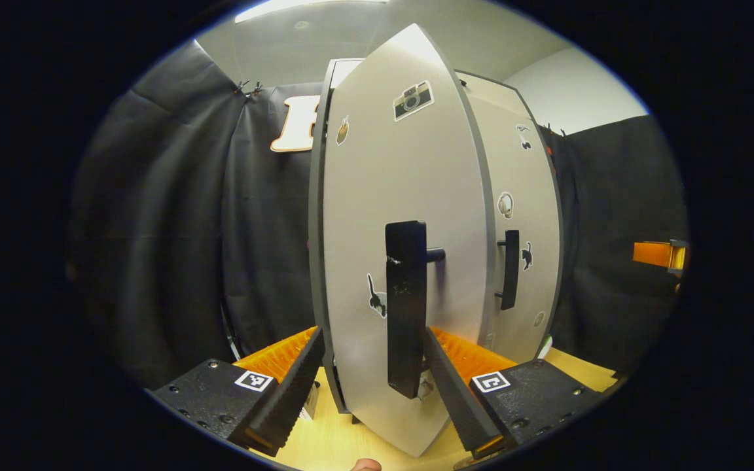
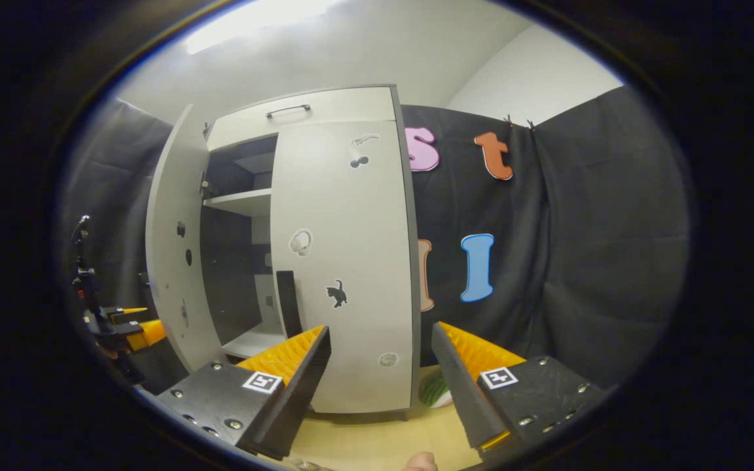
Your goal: Grasp the bottle in the cabinet with the left hand and place it on the coaster, then close the right door with the right hand and the left door with the left hand.
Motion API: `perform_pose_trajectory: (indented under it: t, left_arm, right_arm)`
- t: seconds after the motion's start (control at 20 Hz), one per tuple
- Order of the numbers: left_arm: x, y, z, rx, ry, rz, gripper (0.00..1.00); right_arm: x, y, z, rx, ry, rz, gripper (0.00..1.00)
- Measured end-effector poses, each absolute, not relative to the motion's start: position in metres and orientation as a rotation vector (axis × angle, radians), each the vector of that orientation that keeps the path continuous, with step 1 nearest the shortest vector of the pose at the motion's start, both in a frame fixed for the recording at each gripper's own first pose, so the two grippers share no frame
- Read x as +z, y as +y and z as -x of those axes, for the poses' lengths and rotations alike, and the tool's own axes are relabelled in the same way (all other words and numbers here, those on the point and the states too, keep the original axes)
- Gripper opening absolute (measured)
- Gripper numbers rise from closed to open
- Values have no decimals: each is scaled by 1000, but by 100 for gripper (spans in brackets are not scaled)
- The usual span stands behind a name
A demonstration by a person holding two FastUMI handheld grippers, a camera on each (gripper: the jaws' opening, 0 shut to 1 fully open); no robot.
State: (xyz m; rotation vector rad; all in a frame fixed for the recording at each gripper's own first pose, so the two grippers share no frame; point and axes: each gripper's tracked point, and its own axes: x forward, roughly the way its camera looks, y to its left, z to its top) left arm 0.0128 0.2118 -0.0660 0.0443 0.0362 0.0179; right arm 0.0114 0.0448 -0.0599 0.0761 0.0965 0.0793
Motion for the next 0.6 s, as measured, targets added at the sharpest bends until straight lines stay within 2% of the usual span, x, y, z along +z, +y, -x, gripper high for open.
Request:
perform_pose_trajectory:
  t: [0.05,0.1,0.15,0.2,0.4,0.45,0.55,0.6]
  left_arm:
    - [-65,212,-13,10,34,-35,95]
    - [-64,212,-13,5,33,-32,90]
    - [-65,210,-13,-3,33,-32,95]
    - [-64,208,-13,-13,31,-34,95]
    - [-64,198,-20,-61,26,-37,95]
    - [-65,194,-25,-66,29,-35,95]
    - [-67,189,-33,-73,32,-22,94]
    - [-69,189,-35,-74,34,-15,99]
  right_arm:
    - [-61,45,-11,79,99,-76,91]
    - [-62,45,-12,80,101,-76,94]
    - [-63,46,-13,82,102,-77,94]
    - [-64,47,-13,86,103,-77,91]
    - [-65,49,-13,89,104,-60,91]
    - [-66,48,-12,87,105,-58,94]
    - [-68,44,-13,77,108,-57,91]
    - [-68,40,-11,71,109,-56,91]
